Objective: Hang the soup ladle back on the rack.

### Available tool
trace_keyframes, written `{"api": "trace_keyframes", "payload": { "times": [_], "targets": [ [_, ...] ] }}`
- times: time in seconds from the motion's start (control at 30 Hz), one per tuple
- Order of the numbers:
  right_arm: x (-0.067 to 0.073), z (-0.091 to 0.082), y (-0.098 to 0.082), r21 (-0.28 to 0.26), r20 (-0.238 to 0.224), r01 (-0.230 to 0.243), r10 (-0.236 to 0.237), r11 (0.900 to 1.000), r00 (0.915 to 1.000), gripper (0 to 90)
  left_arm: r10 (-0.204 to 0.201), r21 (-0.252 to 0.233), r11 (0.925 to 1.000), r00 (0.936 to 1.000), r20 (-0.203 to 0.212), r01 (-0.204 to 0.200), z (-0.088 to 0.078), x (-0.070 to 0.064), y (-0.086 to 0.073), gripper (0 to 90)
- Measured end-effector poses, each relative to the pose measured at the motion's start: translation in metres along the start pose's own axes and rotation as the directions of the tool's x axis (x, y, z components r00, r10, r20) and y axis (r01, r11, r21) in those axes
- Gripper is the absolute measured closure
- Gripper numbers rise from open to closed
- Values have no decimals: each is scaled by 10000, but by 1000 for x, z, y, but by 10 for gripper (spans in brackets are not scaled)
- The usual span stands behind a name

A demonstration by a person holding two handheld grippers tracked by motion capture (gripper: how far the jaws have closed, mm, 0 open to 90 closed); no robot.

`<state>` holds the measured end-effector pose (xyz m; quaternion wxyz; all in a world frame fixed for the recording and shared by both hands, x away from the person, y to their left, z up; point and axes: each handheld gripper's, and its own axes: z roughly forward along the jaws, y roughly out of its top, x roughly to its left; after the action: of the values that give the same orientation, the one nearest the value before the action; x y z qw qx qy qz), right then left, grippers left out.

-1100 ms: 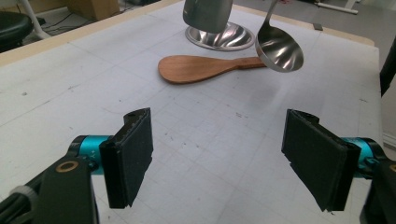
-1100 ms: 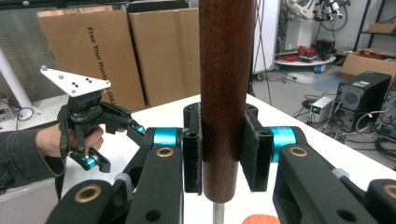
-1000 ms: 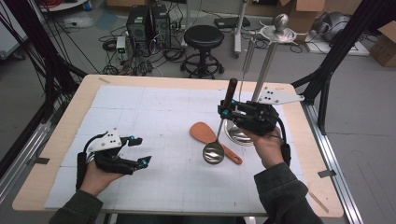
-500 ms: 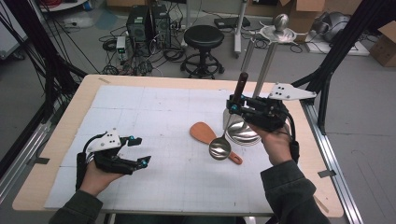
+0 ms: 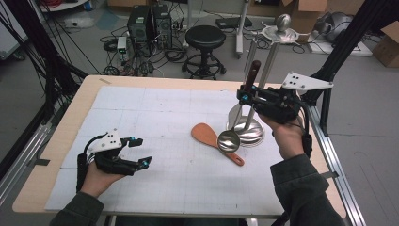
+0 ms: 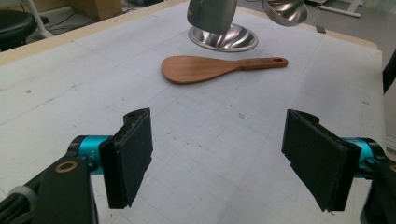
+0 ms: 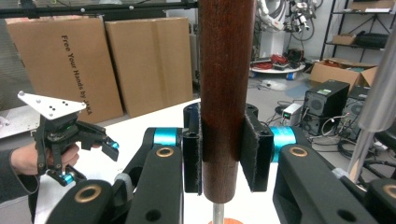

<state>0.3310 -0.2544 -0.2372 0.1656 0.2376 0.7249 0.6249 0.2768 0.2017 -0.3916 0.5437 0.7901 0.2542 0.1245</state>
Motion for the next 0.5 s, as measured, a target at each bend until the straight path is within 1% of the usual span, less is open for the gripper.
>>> {"api": "trace_keyframes", "payload": {
  "times": [0.13,0.4,0.5],
  "targets": [
    [-5,-2,6,-4,133,-19,19,10000,9999,728,55,35,10000,10000,9,-55,0,0,0,252],
    [-14,-4,18,-24,487,-172,173,9998,9987,728,17,2,10000,10000,30,-17,0,0,0,253],
    [-17,-5,22,-77,643,-107,111,9999,9979,728,10,-13,10000,10000,31,-10,0,0,0,253]
  ]
}}
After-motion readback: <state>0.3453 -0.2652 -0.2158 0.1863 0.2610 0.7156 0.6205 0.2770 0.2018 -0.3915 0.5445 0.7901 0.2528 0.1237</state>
